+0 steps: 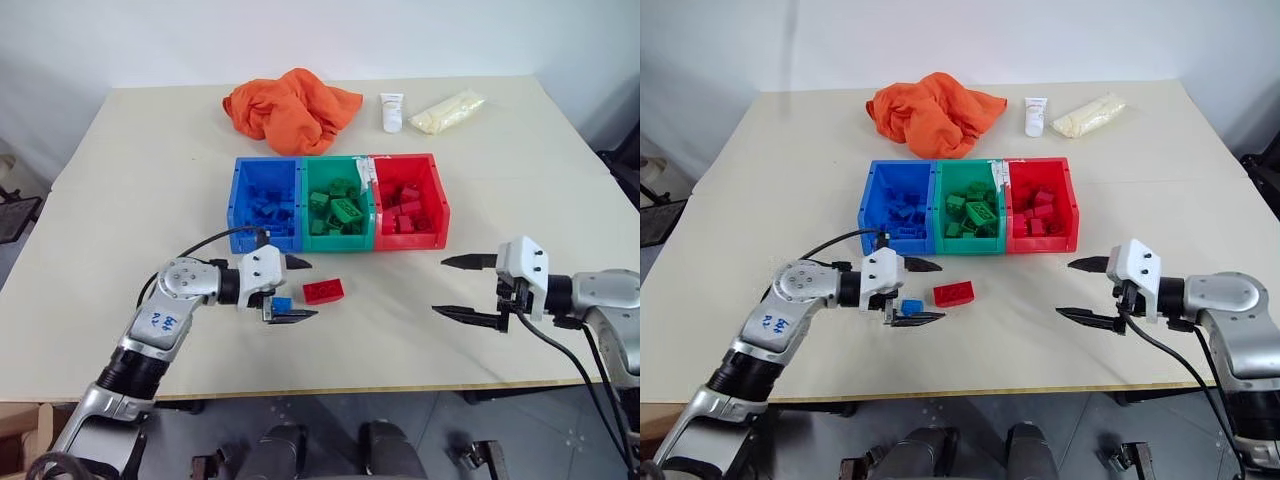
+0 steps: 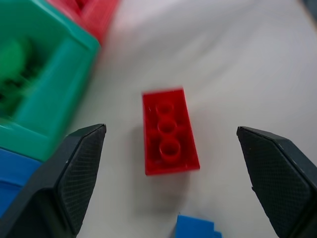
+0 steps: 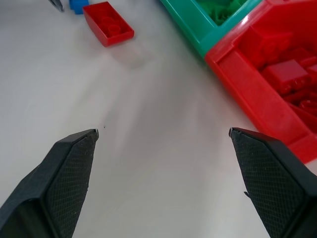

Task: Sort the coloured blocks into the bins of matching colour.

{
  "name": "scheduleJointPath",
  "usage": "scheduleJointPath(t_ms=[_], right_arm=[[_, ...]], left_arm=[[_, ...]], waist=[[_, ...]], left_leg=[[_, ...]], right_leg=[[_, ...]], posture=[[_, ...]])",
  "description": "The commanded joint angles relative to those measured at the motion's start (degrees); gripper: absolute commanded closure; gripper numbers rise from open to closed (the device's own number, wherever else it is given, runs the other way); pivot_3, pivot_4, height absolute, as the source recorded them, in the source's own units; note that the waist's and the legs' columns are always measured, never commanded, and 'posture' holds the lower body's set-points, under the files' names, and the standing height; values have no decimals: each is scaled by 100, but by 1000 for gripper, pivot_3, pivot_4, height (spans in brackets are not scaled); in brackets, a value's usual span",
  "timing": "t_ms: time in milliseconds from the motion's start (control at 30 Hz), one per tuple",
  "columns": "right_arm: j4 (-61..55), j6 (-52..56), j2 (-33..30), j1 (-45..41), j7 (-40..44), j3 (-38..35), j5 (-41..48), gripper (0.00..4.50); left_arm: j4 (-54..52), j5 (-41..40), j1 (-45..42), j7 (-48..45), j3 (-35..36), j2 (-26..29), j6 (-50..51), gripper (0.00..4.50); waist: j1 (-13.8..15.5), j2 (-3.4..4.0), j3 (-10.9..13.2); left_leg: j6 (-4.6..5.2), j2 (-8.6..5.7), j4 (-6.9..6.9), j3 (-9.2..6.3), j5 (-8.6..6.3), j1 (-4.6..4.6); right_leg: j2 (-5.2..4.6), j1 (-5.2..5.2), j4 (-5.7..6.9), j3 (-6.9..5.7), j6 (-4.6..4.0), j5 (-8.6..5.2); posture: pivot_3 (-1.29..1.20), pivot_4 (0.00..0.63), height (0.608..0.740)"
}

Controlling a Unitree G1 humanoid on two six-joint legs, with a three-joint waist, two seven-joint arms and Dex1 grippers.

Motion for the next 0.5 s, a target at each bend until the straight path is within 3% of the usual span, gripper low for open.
scheduleJointPath(t_ms=[33, 333, 500], right_arm=[[-536, 135, -87, 265, -244, -356, 183, 68], [-1101, 375, -87, 849, -684, -727, 288, 68], [-1251, 426, -79, 1050, -811, -868, 304, 0]], left_arm=[[290, 331, -332, -103, -256, -66, -262, 0], [1113, 656, -885, -361, -627, -482, -531, 0], [1330, 773, -1117, -359, -711, -669, -543, 1248]], waist=[[34, -1, 1], [122, -10, 6], [126, -12, 7]], left_leg=[[1, -1, 0, 0, 1, -1], [3, -4, 5, 4, 1, -1], [4, -4, 8, 5, 2, -1]], right_leg=[[-1, 0, 0, 0, 1, 0], [0, 0, 0, 1, 3, 2], [0, 1, 3, 1, 4, 2]], posture=[[0, 150, 740], [0, 150, 740], [0, 150, 740]])
